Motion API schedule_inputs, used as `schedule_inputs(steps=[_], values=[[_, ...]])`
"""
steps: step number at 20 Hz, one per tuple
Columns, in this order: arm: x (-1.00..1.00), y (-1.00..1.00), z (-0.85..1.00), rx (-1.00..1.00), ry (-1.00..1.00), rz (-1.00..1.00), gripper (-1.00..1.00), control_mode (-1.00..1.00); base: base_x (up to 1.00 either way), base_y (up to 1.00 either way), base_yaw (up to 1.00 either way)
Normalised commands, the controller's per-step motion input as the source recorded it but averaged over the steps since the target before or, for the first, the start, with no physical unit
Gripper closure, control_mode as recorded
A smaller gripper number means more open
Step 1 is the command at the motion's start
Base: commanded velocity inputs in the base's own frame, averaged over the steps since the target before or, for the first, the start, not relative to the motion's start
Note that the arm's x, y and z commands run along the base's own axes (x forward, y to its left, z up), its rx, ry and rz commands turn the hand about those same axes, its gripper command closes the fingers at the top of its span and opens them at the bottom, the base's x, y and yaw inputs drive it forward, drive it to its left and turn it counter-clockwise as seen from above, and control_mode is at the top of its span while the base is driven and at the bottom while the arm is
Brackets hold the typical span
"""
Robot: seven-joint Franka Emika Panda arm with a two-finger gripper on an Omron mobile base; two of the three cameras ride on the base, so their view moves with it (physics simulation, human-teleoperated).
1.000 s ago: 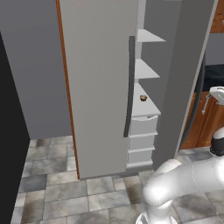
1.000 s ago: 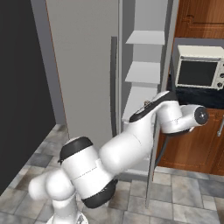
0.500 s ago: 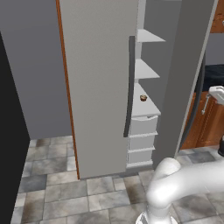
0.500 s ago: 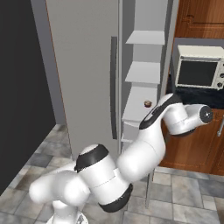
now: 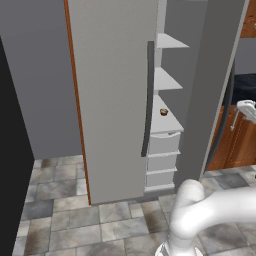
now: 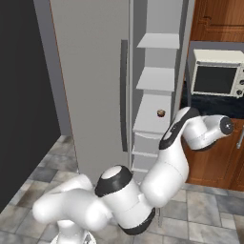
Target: Pick up the frozen steak from the freezer, place it on any shelf in the fridge, and close the fridge and freezer doors when done.
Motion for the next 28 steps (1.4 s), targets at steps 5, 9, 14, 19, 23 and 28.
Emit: schedule_inputs(steps=[5,9,14,19,23,28], values=[[0.06,0.0,-0.18,0.0,0.0,0.0,-1.0,-1.0,0.0,0.0,0.0],[0.13,0.0,-0.14,0.0,0.0,0.0,-1.0,-1.0,0.0,0.0,0.0],[0.13,0.0,-0.19,0.0,0.0,0.0,-1.0,-1.0,0.0,0.0,0.0],[0.19,0.0,-0.18,0.0,0.0,0.0,-1.0,-1.0,0.0,0.0,0.0],[0.35,0.0,-0.16,0.0,0.0,0.0,-1.0,-1.0,0.0,0.0,0.0],[0.31,0.0,-0.14,0.0,0.0,0.0,-1.0,-1.0,0.0,0.0,0.0]])
